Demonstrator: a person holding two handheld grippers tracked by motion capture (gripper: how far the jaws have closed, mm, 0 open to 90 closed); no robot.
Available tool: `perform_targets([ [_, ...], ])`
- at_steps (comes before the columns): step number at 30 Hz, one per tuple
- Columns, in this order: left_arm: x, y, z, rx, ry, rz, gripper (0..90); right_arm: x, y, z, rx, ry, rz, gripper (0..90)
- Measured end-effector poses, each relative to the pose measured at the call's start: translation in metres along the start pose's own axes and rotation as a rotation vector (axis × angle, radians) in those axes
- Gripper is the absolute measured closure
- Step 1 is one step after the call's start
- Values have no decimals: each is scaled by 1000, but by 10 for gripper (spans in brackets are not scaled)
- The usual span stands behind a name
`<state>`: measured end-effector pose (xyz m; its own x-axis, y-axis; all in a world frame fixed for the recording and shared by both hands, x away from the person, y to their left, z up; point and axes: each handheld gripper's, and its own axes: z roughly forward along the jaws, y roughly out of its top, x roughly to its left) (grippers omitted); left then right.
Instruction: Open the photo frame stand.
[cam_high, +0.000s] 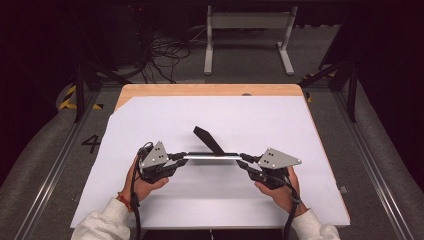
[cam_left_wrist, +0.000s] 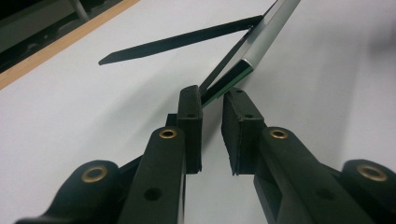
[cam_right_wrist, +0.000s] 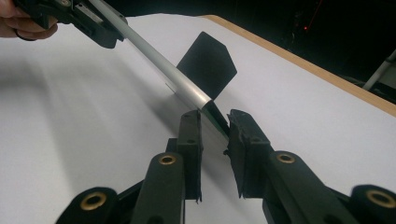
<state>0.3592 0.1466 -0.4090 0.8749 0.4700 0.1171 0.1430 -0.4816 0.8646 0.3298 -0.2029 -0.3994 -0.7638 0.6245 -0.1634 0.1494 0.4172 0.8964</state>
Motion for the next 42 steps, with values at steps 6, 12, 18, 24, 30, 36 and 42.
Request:
perform_targets([
  [6,-4,0,-1,10,6,3,779,3,-1,-2,2,1,-2,752],
  [12,-5,2,-2,10,-5,2,780,4,-1,-6,2,-4,3,754],
  [18,-13,7,-4,18,0,21,785,6,-3,-11,-15,-14,18,756],
  [24,-13,7,-4,8,-16,1,784,8,-3,-16,-17,-9,36,759],
  [30,-13,8,-6,9,-15,-3,784,10,-2,-16,-12,-11,45,759],
  [36,-8,7,-5,-12,-23,-18,783,9,1,-18,-17,-2,57,771],
  [42,-2,8,-4,-28,-23,-29,788,3,2,-15,-32,2,66,777],
])
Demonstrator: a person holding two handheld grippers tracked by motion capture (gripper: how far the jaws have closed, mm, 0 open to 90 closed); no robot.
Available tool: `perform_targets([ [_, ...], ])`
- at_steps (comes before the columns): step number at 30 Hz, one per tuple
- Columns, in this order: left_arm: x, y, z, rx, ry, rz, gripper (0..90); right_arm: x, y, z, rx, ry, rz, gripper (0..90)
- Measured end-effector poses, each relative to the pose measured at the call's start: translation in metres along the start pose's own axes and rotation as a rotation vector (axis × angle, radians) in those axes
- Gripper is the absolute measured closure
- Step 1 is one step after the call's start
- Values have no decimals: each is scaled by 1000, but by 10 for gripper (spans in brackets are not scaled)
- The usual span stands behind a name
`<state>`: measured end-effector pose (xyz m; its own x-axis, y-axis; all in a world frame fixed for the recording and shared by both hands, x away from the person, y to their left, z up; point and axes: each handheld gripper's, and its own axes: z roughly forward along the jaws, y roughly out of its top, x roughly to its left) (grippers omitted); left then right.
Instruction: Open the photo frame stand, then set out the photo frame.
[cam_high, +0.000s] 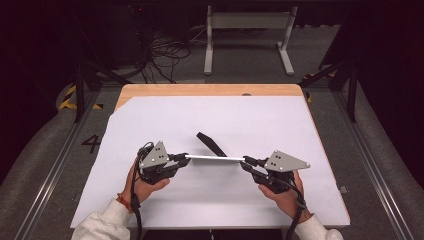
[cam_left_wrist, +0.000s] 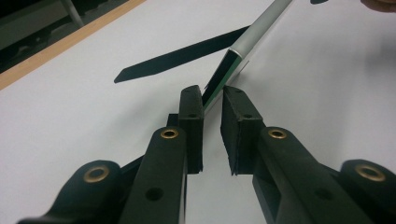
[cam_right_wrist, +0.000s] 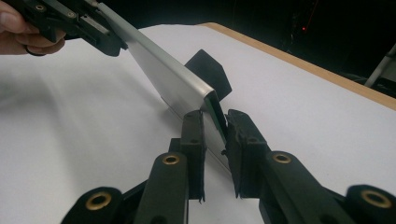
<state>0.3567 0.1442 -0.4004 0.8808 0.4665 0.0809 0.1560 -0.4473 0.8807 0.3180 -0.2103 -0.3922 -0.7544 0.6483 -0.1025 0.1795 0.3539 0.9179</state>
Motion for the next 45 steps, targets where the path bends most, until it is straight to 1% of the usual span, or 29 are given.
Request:
perform_targets([
  [5,5,-2,1,-22,-21,-25,786,-3,0,1,-11,-2,11,781],
  [8,3,-1,1,-17,-8,-11,787,-3,1,2,-10,-6,5,781],
  [14,5,-1,4,-22,-5,-12,780,-4,1,2,-16,-5,5,785],
  [17,8,-1,5,-33,-10,-20,780,-6,1,4,-21,-9,12,787],
  [19,9,-1,7,-27,-6,-25,779,-7,2,4,-23,-11,10,788],
  [21,11,-2,9,-25,-13,-30,767,-7,2,5,-20,-15,11,789],
  [23,10,-1,10,-21,-5,-25,765,-7,3,5,-15,-20,5,789],
  [26,9,-1,10,-19,4,-19,766,-8,3,5,-21,-13,14,789],
  [29,9,-1,10,-21,3,-24,766,-8,3,5,-21,-16,17,789],
  [32,10,-1,11,-24,4,-26,768,-8,3,6,-26,-27,33,787],
  [34,11,-1,12,-19,4,-22,768,-8,3,6,-27,-28,37,788],
  [35,10,0,13,-15,11,-15,768,-9,3,7,-29,-29,34,789],
  [37,10,0,14,-15,16,-16,769,-10,3,7,-32,-23,45,789],
  [40,11,0,14,-18,20,-20,770,-10,3,9,-25,-33,38,792],
  [43,12,0,15,-16,22,-21,773,-13,1,11,-30,-30,52,792],
  [45,13,-1,16,-13,23,-22,777,-14,1,11,-30,-31,53,793],
])
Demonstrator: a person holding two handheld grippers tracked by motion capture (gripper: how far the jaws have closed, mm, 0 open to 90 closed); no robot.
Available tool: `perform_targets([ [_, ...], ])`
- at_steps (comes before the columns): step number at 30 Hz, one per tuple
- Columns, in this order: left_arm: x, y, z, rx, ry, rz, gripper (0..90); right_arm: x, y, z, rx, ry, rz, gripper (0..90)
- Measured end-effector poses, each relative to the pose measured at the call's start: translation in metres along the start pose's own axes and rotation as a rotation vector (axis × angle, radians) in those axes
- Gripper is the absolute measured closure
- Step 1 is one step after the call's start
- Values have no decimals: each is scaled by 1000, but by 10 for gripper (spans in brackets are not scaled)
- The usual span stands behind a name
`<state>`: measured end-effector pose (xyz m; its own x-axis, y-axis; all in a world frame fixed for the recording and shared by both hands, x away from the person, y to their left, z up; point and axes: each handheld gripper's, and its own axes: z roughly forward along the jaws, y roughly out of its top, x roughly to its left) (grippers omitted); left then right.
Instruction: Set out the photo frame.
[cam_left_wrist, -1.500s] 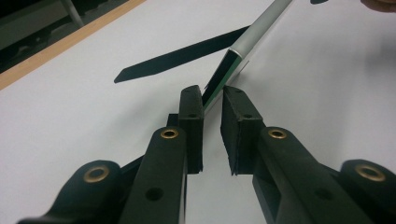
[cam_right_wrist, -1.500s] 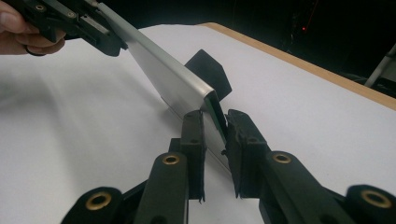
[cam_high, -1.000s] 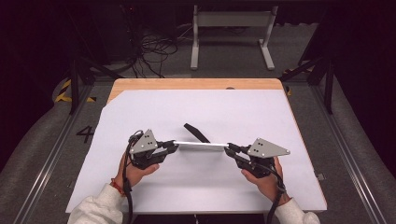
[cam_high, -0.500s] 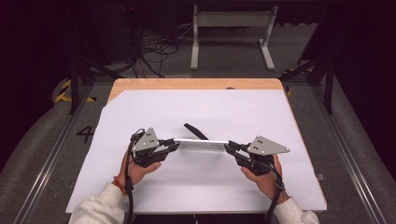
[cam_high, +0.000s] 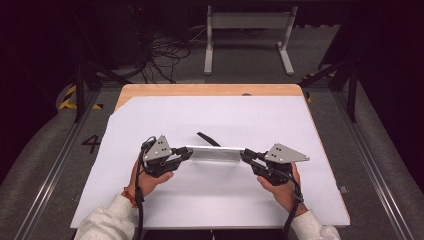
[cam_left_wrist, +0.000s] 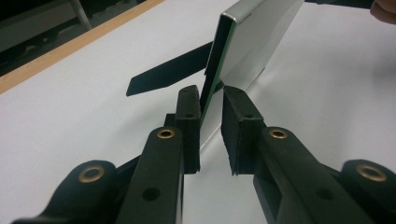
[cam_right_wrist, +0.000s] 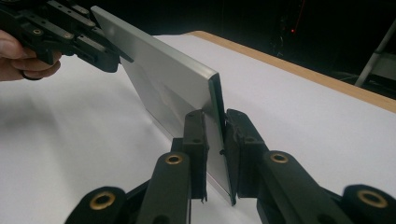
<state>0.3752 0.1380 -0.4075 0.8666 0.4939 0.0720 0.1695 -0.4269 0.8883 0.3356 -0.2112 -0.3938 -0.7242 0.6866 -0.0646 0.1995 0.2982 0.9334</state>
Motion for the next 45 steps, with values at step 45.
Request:
perform_targets([
  [45,15,-9,27,-16,33,-43,763,-14,-9,32,-4,-63,59,755],
])
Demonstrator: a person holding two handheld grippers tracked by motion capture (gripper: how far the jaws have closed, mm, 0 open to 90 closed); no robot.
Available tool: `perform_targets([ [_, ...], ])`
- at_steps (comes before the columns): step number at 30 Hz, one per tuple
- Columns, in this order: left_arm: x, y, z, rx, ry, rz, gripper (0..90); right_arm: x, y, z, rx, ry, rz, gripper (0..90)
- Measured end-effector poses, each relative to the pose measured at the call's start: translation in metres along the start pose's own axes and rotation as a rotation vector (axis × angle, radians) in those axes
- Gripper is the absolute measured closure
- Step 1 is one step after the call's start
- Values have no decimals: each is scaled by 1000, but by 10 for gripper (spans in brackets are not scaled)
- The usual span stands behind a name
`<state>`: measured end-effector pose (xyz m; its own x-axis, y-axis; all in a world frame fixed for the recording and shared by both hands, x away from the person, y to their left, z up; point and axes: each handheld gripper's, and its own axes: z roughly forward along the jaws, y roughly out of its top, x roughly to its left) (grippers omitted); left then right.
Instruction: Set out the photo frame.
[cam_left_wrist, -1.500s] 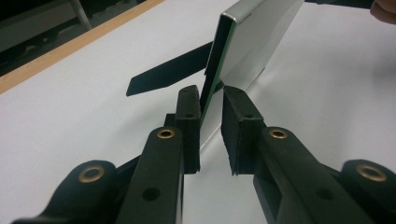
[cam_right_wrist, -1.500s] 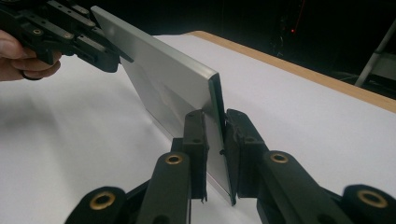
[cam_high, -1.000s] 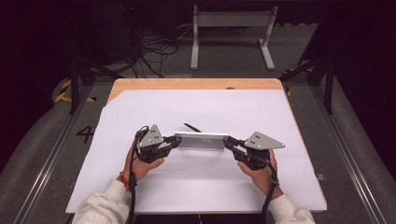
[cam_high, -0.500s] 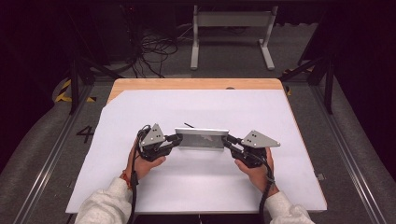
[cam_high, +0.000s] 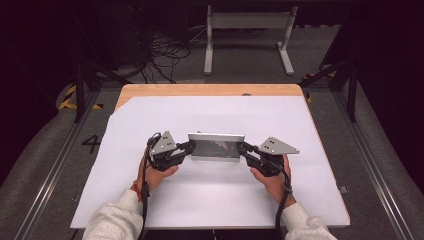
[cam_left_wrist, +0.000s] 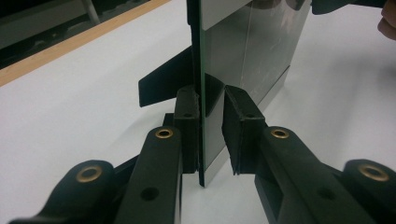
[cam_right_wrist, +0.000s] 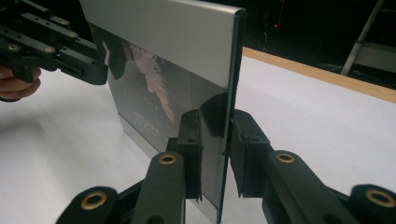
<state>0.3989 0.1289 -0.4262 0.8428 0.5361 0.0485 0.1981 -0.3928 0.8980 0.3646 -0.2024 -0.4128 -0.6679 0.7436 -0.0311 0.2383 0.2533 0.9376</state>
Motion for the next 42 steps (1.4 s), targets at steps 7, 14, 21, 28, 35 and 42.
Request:
perform_targets([
  [7,1,-1,3,5,14,4,758,-2,-1,2,-7,-3,16,756],
  [14,1,-2,5,13,22,-1,758,-3,-1,4,-17,-13,34,753],
  [21,2,-3,7,34,30,-12,767,-4,-2,7,-22,-22,42,747],
  [28,2,-4,8,43,33,-16,768,-4,-2,9,-15,-22,42,745],
  [35,1,-4,8,55,44,-2,776,-5,-4,10,-5,-25,32,744],
  [42,1,-4,9,64,54,-3,780,-5,-7,13,11,-24,37,741],
])
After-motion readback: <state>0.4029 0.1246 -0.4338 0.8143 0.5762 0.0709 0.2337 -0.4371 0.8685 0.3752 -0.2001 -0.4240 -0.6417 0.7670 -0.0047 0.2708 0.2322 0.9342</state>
